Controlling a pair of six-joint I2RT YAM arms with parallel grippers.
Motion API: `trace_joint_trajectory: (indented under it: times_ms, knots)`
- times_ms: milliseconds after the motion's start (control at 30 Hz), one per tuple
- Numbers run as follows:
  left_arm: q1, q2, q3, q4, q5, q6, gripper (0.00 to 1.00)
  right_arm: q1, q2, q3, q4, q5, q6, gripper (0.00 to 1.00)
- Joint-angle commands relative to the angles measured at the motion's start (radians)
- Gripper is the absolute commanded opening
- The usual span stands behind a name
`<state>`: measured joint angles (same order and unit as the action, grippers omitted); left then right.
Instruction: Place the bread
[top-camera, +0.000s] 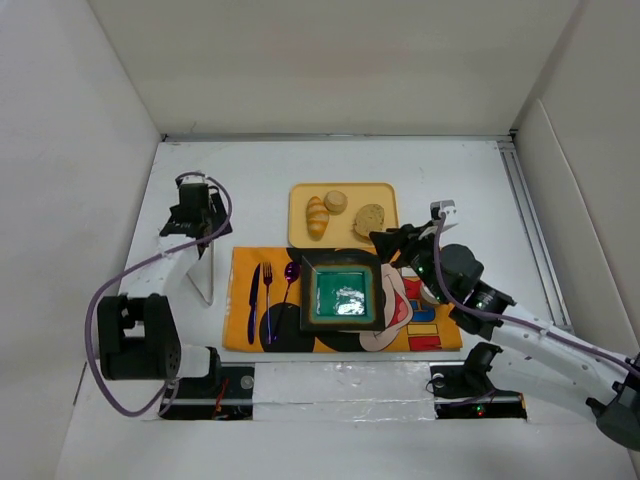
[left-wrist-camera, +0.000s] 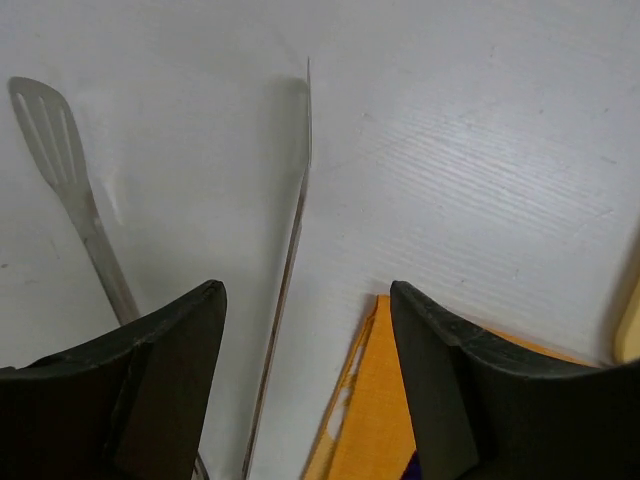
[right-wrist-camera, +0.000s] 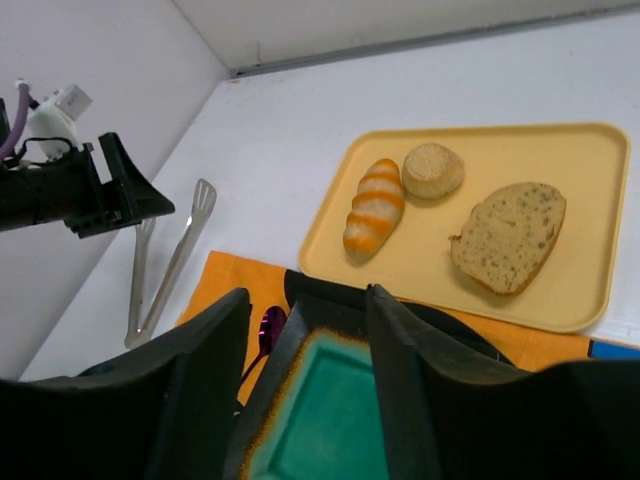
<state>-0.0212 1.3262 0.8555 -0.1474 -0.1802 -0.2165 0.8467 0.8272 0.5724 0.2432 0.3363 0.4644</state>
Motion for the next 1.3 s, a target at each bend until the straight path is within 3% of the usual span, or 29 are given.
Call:
trace_joint_trajectory:
  times_ms: [0,333,433,533,567,700,833,933,967,1033,1133,1233,1267]
  knots:
    - [-0.008,0.079,0.037,-0.004,0.015,0.045,0.62,-0.011,0.016,0.003,0.025,-0.017,0.005,0.58]
    - [-0.008,0.301,0.112,-0.046,-0.053,0.065,0.5,-0.029,0.007,0.003,0.019,-0.043,0.002,0.6]
    - [-0.008,0.343,0.135,-0.069,-0.079,0.071,0.4,-0.029,0.0,-0.003,0.019,-0.022,0.0,0.6]
    - [-0.008,0.386,0.145,-0.075,-0.102,0.077,0.17,-0.029,-0.014,-0.003,0.015,-0.04,-0.003,0.6]
    - [-0.008,0.413,0.151,-0.095,-0.111,0.077,0.04,-0.029,-0.026,0.001,0.002,-0.042,-0.006,0.59]
    - [-0.008,0.424,0.181,-0.127,-0.185,0.068,0.0,-0.038,-0.046,-0.017,0.015,-0.009,-0.004,0.56]
    - [-0.008,0.335,0.208,-0.15,-0.257,0.039,0.0,-0.038,-0.051,-0.022,0.013,-0.02,-0.003,0.47]
    - [-0.008,0.205,0.206,-0.143,-0.263,0.016,0.0,-0.047,-0.021,-0.026,0.048,-0.052,-0.003,0.34]
    - [-0.008,0.129,0.202,-0.123,-0.248,0.012,0.0,-0.047,-0.008,-0.016,0.042,-0.069,-0.012,0.14]
    - [-0.037,0.056,0.18,-0.101,-0.178,0.014,0.0,-0.047,0.024,0.01,0.01,-0.117,-0.023,0.0]
    - [-0.082,-0.055,0.175,-0.075,-0.078,0.002,0.0,-0.047,0.056,0.018,0.036,-0.192,-0.035,0.0]
    - [-0.082,-0.168,0.133,0.001,0.142,-0.049,0.0,-0.047,0.067,0.032,0.042,-0.278,-0.05,0.0]
    - [-0.082,-0.221,0.119,0.061,0.216,-0.066,0.0,-0.047,0.069,0.037,0.044,-0.289,-0.059,0.05]
